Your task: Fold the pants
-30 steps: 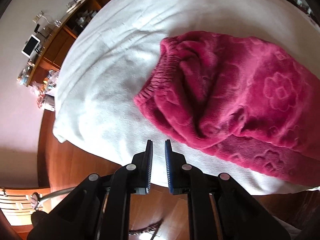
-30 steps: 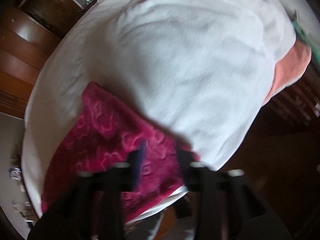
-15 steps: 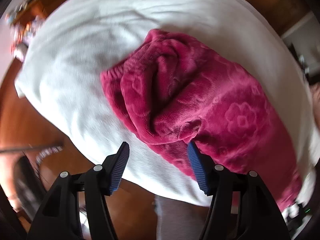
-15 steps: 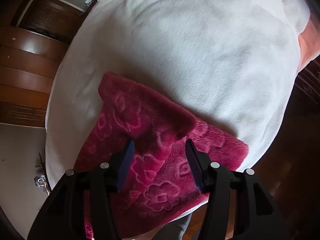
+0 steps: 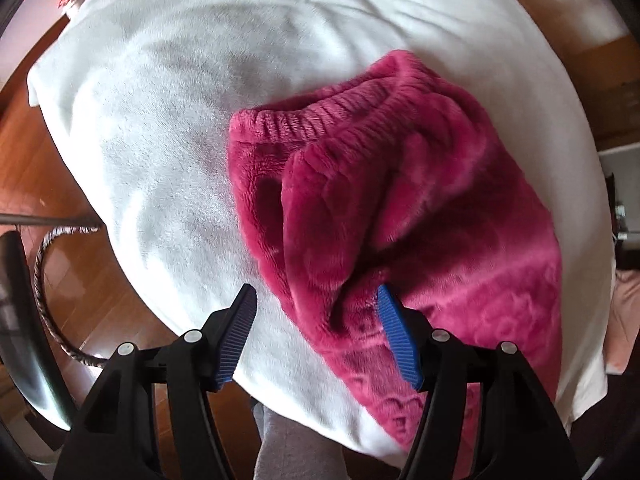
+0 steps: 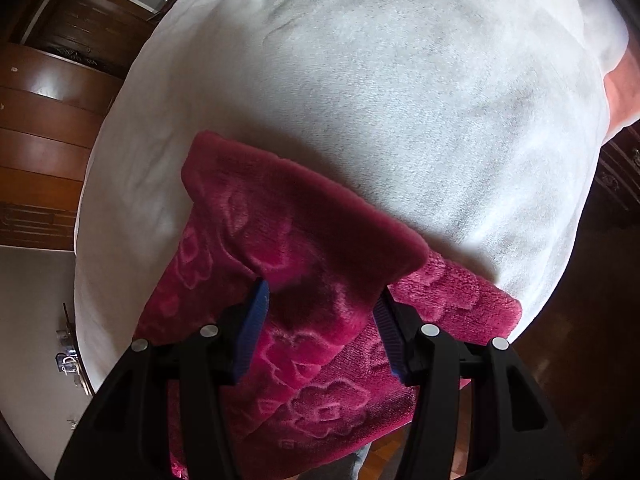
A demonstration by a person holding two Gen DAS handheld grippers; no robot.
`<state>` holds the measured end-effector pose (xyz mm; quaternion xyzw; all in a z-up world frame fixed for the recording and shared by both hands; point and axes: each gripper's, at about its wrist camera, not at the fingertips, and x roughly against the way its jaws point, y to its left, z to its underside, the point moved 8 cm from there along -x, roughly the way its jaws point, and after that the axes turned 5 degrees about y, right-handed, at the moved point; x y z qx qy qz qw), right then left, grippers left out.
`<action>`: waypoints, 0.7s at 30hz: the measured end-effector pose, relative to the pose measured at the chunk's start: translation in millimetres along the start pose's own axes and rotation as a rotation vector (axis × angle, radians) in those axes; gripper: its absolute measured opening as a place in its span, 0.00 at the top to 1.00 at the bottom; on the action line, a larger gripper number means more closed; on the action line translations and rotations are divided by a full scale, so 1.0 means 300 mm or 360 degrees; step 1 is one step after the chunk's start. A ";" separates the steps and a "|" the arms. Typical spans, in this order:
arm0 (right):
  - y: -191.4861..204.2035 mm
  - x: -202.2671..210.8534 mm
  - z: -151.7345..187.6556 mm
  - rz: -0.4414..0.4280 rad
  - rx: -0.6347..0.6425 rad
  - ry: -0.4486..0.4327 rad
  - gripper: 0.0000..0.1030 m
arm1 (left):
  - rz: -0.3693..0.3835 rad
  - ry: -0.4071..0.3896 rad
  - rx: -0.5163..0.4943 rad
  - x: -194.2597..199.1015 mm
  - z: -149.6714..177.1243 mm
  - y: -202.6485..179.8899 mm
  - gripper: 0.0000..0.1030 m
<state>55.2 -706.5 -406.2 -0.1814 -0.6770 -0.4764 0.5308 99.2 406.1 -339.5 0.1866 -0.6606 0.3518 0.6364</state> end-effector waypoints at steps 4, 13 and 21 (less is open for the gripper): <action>0.015 0.002 -0.014 0.0017 0.0003 -0.0006 0.47 | 0.0035 0.0046 0.0000 -0.026 -0.019 -0.029 0.62; 0.028 -0.025 -0.021 0.0021 -0.0025 0.0004 0.75 | -0.0048 0.0006 -0.0029 0.019 -0.089 -0.108 0.93; 0.110 0.129 -0.037 0.0039 0.0160 -0.0099 0.93 | -0.0080 -0.0108 -0.0003 0.150 -0.212 -0.119 0.95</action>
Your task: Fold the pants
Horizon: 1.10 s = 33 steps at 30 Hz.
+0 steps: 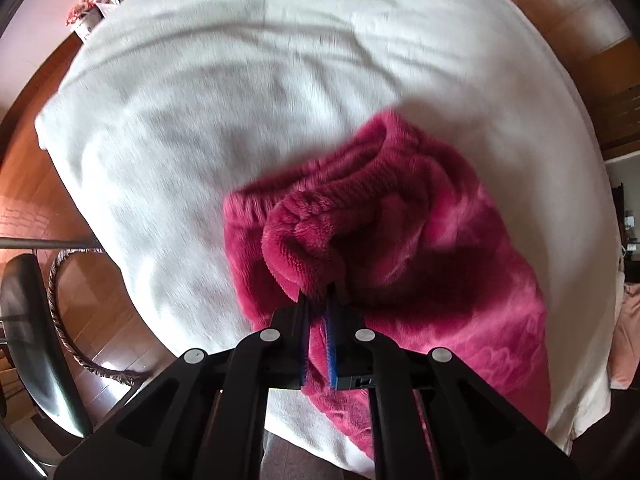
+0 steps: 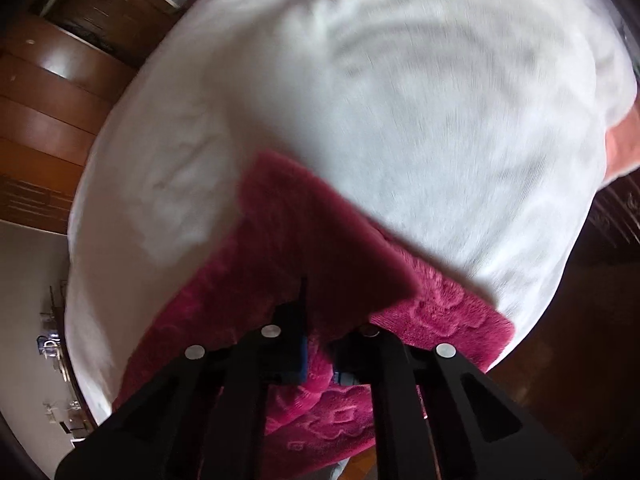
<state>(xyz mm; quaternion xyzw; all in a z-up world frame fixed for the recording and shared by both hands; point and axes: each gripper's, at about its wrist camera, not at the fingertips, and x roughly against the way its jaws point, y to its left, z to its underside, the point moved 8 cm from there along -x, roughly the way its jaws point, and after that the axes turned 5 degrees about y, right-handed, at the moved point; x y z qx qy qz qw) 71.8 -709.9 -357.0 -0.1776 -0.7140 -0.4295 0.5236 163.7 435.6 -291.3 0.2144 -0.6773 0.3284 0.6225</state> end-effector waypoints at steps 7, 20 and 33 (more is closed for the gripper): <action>0.004 0.204 -0.017 -0.0082 0.0042 -0.0115 0.94 | 0.0048 -0.0055 -0.0032 0.077 -0.026 -0.012 0.95; -0.241 0.040 0.158 0.0200 -0.0012 0.0081 0.94 | -0.0057 -0.0061 -0.0027 0.088 0.022 0.120 0.95; -0.337 -0.074 0.233 0.0404 0.0039 0.0141 0.92 | -0.0458 -0.0009 -0.0220 -0.060 0.077 0.172 0.95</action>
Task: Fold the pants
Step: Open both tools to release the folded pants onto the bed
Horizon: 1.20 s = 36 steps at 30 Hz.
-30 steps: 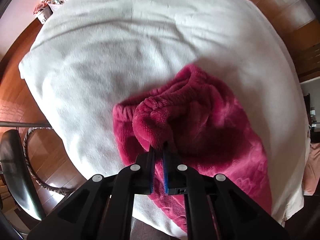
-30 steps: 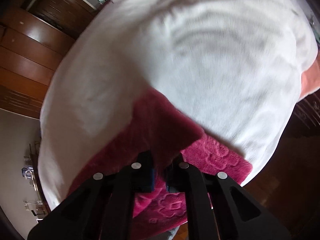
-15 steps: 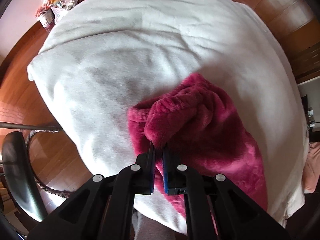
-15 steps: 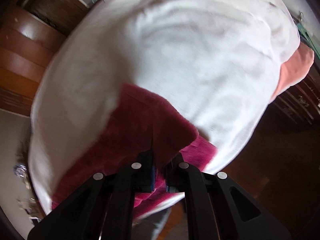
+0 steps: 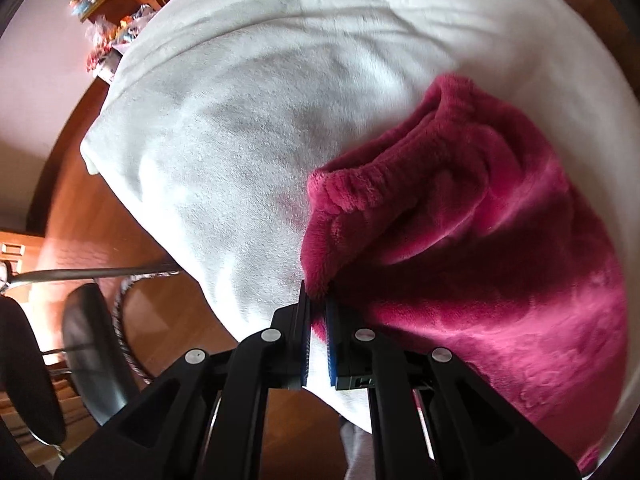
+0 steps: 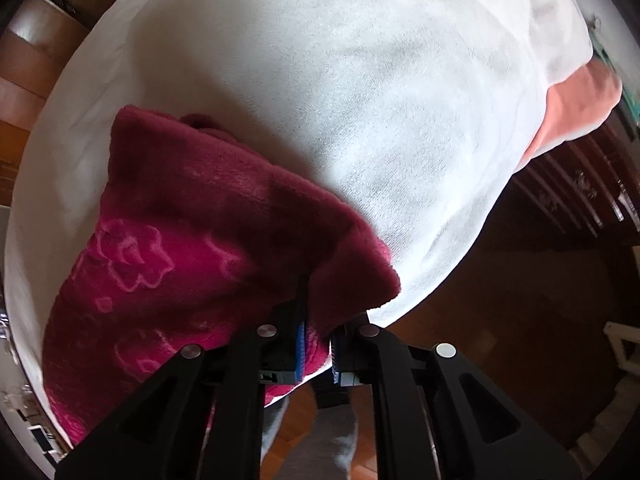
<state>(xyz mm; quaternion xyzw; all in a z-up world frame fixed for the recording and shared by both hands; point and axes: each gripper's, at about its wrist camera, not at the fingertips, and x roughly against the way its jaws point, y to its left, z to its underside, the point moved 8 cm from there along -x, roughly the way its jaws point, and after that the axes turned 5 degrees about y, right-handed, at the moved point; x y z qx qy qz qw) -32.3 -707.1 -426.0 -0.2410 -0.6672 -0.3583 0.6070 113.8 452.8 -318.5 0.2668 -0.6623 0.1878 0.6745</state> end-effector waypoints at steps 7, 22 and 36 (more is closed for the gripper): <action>0.019 0.115 0.031 0.0023 0.0001 -0.0095 0.92 | 0.0102 -0.0051 0.0035 0.065 -0.039 0.005 0.95; 0.013 0.091 0.080 0.0198 0.0072 -0.0104 0.77 | -0.0145 -0.0033 -0.0140 0.004 -0.020 -0.039 0.91; 0.315 0.312 -0.015 -0.0027 0.0303 -0.0363 0.73 | -0.0133 -0.0114 -0.0048 0.098 -0.029 0.051 0.59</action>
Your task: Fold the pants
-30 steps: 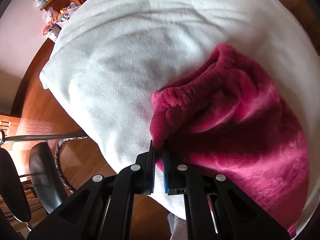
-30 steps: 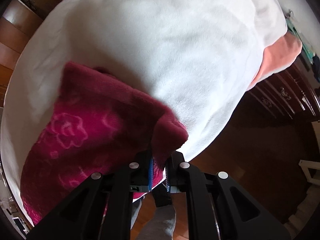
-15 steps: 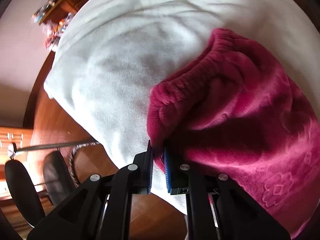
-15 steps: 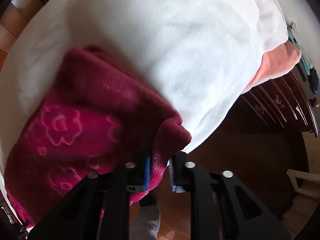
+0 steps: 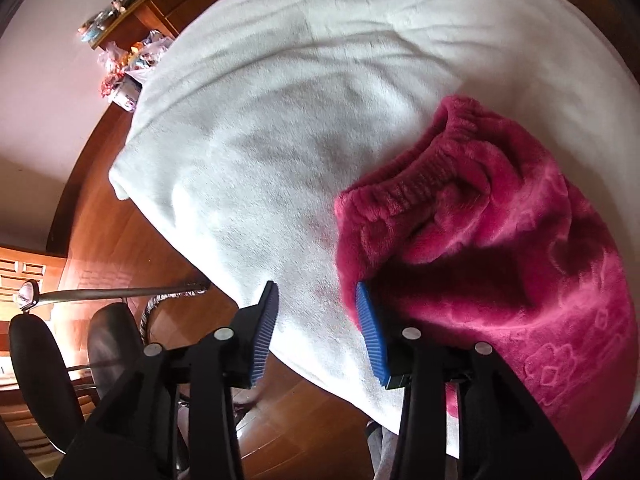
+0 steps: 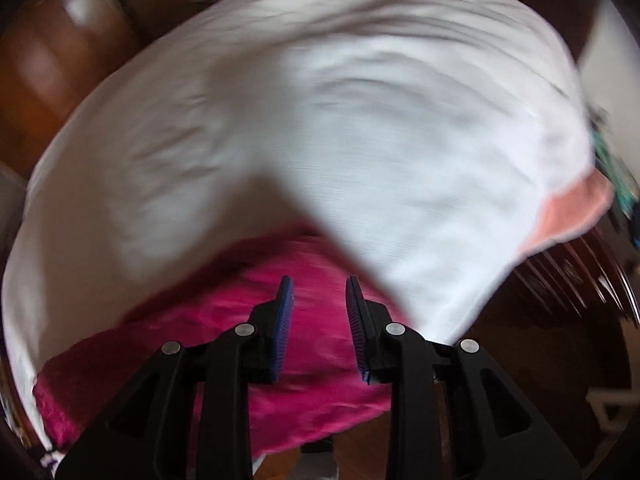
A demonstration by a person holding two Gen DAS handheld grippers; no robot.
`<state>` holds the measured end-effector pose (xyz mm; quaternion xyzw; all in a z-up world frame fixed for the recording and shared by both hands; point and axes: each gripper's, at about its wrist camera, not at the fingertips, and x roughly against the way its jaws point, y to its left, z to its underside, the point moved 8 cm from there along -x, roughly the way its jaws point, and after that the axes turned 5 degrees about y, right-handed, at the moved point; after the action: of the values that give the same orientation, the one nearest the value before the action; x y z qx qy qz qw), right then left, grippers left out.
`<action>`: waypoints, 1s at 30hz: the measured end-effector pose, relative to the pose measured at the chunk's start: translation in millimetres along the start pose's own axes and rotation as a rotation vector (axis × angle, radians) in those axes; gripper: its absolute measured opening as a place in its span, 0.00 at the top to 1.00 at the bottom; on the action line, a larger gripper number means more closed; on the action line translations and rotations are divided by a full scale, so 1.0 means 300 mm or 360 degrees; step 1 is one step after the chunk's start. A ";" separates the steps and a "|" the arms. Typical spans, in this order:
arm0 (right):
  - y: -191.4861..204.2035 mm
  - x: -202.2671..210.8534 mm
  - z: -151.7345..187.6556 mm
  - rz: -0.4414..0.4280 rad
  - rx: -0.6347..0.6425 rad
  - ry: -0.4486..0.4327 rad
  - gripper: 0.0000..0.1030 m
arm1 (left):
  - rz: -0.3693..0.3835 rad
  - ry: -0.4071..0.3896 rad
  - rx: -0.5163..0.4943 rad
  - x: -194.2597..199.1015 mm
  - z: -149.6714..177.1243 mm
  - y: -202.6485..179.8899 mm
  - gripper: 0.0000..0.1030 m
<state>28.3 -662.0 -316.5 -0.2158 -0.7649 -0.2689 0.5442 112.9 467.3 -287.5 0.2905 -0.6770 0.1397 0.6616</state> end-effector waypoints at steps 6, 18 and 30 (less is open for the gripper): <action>0.246 -0.157 -0.029 -0.0114 0.0171 0.0124 0.73 | -0.0039 -0.0017 0.0033 0.023 -0.026 0.045 0.59; 0.142 -0.328 -0.126 0.0392 0.0209 0.0234 0.74 | -0.0013 -0.0031 -0.0085 0.026 -0.037 0.004 0.51; 0.162 -0.159 -0.197 0.0453 0.0422 -0.0021 0.74 | 0.0026 -0.0042 -0.0178 0.042 -0.037 -0.102 0.50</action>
<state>115.9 -664.8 -337.5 -0.2500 -0.7589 -0.0845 0.5953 140.2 446.8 -280.3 0.2493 -0.6949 0.1031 0.6666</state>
